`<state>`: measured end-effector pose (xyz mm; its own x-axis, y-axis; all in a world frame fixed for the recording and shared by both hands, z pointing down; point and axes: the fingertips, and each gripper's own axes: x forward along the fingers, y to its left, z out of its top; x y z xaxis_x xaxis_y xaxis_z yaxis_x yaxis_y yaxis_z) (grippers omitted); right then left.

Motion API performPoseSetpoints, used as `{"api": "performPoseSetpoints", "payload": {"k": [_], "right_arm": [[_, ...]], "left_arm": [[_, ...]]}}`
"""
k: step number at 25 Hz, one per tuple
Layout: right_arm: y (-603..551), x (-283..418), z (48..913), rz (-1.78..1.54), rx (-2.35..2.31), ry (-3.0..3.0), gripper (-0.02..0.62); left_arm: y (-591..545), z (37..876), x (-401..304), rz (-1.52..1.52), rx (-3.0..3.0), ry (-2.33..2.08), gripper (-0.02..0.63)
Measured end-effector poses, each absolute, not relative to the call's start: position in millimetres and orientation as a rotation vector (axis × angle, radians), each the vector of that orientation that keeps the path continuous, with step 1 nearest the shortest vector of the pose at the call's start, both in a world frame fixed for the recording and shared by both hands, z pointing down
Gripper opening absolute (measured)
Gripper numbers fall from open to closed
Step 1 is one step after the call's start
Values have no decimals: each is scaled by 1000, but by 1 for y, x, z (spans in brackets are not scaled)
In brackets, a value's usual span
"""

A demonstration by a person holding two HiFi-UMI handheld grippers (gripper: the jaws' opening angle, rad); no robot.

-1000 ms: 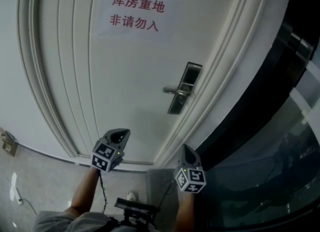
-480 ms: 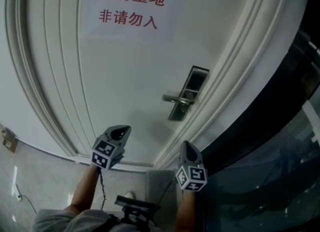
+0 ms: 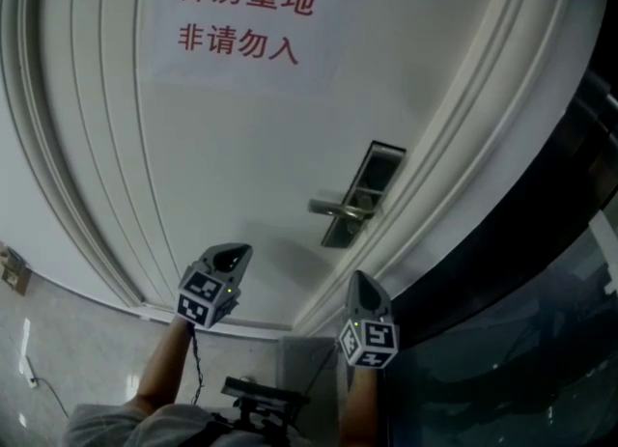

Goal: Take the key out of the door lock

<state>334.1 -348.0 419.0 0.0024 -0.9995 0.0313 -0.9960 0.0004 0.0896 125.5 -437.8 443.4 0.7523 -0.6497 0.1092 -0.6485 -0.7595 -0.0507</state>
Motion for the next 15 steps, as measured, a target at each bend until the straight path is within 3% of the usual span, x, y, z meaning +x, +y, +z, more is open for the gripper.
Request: {"api": "performPoseSetpoints", "payload": {"k": [15], "right_arm": [[-390, 341, 402, -163, 2084, -2125, 12]], "left_arm": [[-467, 447, 133, -189, -2941, 1119, -8]]}}
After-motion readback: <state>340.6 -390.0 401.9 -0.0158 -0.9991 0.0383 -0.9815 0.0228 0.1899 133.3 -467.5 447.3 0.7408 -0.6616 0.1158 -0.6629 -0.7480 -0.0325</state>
